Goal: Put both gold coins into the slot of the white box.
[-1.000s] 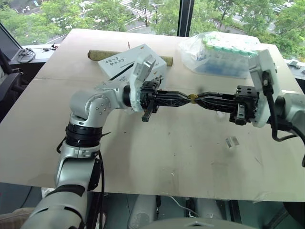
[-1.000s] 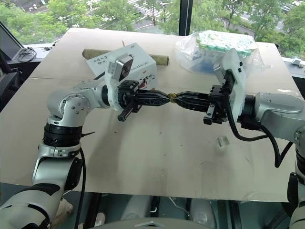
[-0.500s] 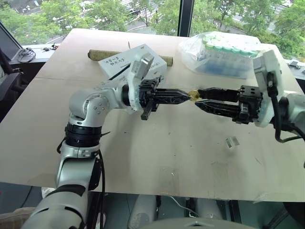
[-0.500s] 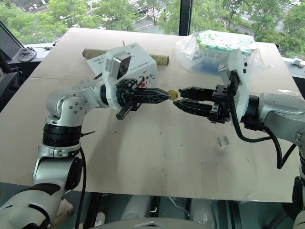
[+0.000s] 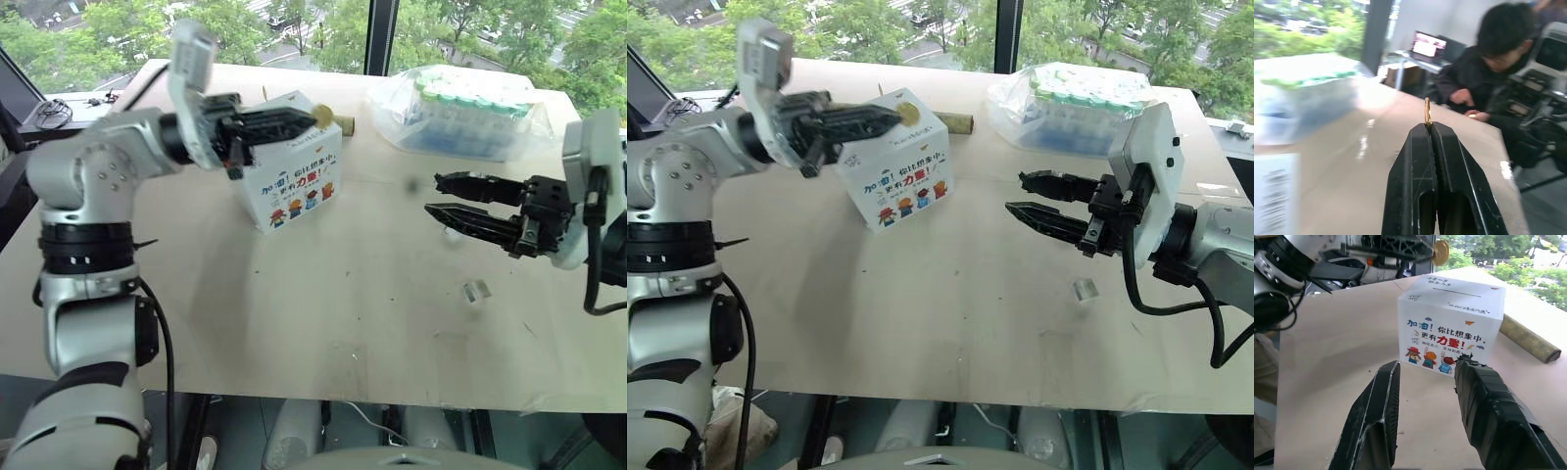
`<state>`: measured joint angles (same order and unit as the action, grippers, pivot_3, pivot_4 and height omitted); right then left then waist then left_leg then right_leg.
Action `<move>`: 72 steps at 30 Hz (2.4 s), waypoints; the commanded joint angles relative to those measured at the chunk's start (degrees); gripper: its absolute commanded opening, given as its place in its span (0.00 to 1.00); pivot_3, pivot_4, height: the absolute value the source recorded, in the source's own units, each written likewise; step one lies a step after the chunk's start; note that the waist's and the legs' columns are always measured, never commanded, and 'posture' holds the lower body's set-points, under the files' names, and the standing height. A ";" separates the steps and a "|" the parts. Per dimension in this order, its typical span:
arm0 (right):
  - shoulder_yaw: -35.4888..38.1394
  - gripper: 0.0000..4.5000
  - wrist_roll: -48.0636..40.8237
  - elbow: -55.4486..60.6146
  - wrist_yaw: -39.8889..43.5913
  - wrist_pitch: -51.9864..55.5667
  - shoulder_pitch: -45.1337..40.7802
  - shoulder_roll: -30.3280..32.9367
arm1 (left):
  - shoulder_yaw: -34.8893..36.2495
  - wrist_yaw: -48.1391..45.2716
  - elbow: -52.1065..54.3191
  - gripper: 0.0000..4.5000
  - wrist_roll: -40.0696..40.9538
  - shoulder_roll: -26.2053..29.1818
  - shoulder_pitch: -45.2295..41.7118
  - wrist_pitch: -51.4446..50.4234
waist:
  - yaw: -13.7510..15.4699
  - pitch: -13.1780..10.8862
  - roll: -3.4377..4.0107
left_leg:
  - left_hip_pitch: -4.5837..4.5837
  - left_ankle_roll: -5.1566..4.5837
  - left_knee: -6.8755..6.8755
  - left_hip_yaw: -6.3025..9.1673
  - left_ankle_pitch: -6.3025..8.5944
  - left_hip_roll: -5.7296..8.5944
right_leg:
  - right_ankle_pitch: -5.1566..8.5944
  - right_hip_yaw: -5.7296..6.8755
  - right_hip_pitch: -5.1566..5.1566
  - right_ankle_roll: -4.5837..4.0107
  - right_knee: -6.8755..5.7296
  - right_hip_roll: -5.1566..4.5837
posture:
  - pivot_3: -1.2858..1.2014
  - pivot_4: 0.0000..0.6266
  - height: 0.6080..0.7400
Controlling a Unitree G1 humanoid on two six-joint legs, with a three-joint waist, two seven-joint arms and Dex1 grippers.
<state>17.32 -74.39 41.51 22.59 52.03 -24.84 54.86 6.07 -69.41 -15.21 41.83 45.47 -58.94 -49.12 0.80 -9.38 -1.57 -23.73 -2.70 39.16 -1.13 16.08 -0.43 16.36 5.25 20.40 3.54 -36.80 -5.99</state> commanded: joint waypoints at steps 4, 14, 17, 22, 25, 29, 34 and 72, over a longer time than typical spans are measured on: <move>0.76 0.42 3.55 2.44 -0.23 -3.14 0.20 0.84 | -4.21 -4.64 -20.54 0.00 -15.07 2.34 -9.96 19.64 | 0.17 0.00 -0.02 | -0.03 0.00 0.01 -0.02 0.00 0.03 | 0.00 0.03 -0.01 0.01 -0.02 -0.01 | 0.52 0.24 1.00; 1.07 0.42 4.85 5.14 -1.98 -4.06 2.17 0.65 | -8.68 -7.22 -42.94 0.00 -28.90 -0.69 -19.55 33.67 | 0.01 -0.03 -0.07 | -0.12 0.00 -0.04 -0.02 0.00 0.06 | 0.00 0.08 0.04 0.01 -0.11 -0.01 | 0.52 0.24 1.00; 1.98 0.42 4.25 6.14 -2.72 -4.30 3.28 0.85 | -9.39 -8.50 -45.99 0.00 -31.59 -1.20 -20.65 34.35 | 0.00 -0.03 -0.09 | -0.12 -0.01 -0.06 -0.02 0.00 0.05 | 0.00 0.09 0.05 0.01 -0.13 -0.01 | 0.52 0.24 1.00; 2.40 0.42 5.91 7.17 -2.45 -5.81 4.59 1.01 | -8.83 -9.95 -48.35 0.00 -34.03 -1.76 -21.48 34.89 | -0.01 -0.07 -0.15 | -0.13 -0.01 -0.06 -0.02 0.01 0.05 | 0.00 0.08 0.09 0.01 -0.17 -0.02 | 0.52 0.24 1.00; 2.52 0.42 6.30 7.08 -2.72 -7.30 4.37 0.29 | -8.62 -11.20 -48.44 0.00 -34.62 -2.16 -21.33 34.35 | 0.02 -0.07 -0.15 | -0.14 -0.01 -0.06 -0.02 0.01 0.04 | 0.00 0.08 0.10 0.01 -0.18 -0.02 | 0.52 0.24 1.00; 2.27 0.42 6.19 6.71 -3.11 -8.38 3.91 0.42 | -8.09 -11.31 -48.40 0.00 -35.26 -2.49 -21.38 33.81 | -0.01 -0.07 -0.16 | -0.14 -0.01 -0.05 -0.01 0.01 0.04 | 0.00 0.08 0.09 0.01 -0.18 -0.02 | 0.52 0.24 1.00; 2.19 0.42 6.44 6.65 -2.89 -8.94 4.26 1.05 | -8.32 -9.25 -48.65 0.00 -37.06 -2.51 -21.21 34.24 | 0.00 -0.07 -0.16 | -0.14 -0.01 -0.05 -0.01 0.01 0.04 | 0.00 0.08 0.09 0.01 -0.18 -0.02 | 0.52 0.24 1.00; 1.73 0.43 4.79 7.80 -5.76 -14.14 2.05 -1.74 | -6.59 -8.50 -45.23 0.20 -37.11 -3.80 -20.40 37.50 | -0.01 -0.06 -0.18 | -0.12 -0.01 0.01 -0.01 0.00 0.04 | 0.00 0.08 0.10 0.01 -0.27 -0.02 | 0.52 0.24 1.00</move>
<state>16.99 -68.49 48.28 17.34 39.38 -21.98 52.89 -2.58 -78.46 -63.47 3.47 41.17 -78.30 -12.08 0.79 -9.44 -1.75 -23.85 -2.71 39.17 -1.14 16.08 -0.39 16.35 5.33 20.50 3.55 -37.07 -6.01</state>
